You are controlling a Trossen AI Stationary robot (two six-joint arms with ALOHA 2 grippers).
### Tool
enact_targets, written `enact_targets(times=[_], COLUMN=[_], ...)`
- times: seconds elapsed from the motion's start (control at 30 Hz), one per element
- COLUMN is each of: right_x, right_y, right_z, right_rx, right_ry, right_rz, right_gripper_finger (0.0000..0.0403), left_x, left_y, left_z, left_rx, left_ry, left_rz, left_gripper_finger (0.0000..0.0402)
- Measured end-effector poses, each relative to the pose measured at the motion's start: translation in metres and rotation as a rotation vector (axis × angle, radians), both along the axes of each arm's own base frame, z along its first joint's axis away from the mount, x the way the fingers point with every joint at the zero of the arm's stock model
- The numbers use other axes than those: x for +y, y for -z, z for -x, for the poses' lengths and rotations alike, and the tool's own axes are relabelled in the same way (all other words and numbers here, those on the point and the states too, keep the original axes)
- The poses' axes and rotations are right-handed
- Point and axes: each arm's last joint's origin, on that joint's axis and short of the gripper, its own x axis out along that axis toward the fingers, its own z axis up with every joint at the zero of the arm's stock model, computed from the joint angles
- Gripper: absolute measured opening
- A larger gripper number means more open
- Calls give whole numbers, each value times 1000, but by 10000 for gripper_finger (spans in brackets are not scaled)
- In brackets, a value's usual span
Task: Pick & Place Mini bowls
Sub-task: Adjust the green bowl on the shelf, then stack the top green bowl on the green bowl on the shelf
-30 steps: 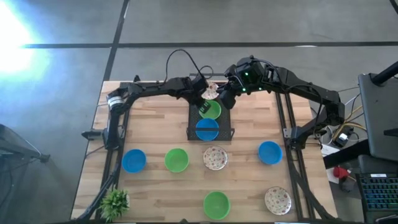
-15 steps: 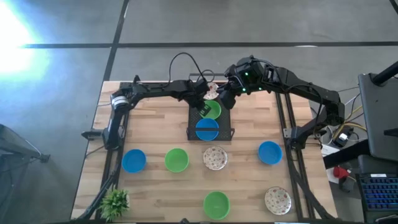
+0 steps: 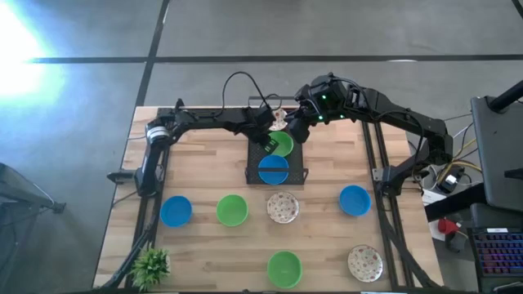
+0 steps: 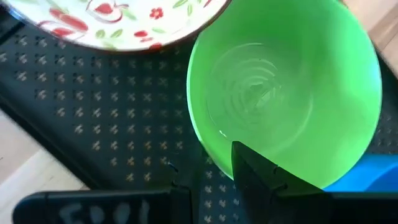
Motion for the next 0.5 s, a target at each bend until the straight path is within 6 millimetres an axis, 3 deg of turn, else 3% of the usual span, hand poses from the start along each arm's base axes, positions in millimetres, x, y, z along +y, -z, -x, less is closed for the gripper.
enact_targets(times=[0.37, 0.5], right_x=[0, 0], right_y=[0, 0], right_z=[0, 0], right_rx=[0, 0], right_ry=[0, -1], right_rz=[0, 1], right_gripper_finger=[63, 63], left_x=[0, -1], left_y=[-3, -13], left_z=[-5, -2], left_rx=[-55, -57], left_ry=[27, 64], left_rz=[-26, -52], left_gripper_finger=[80, 80])
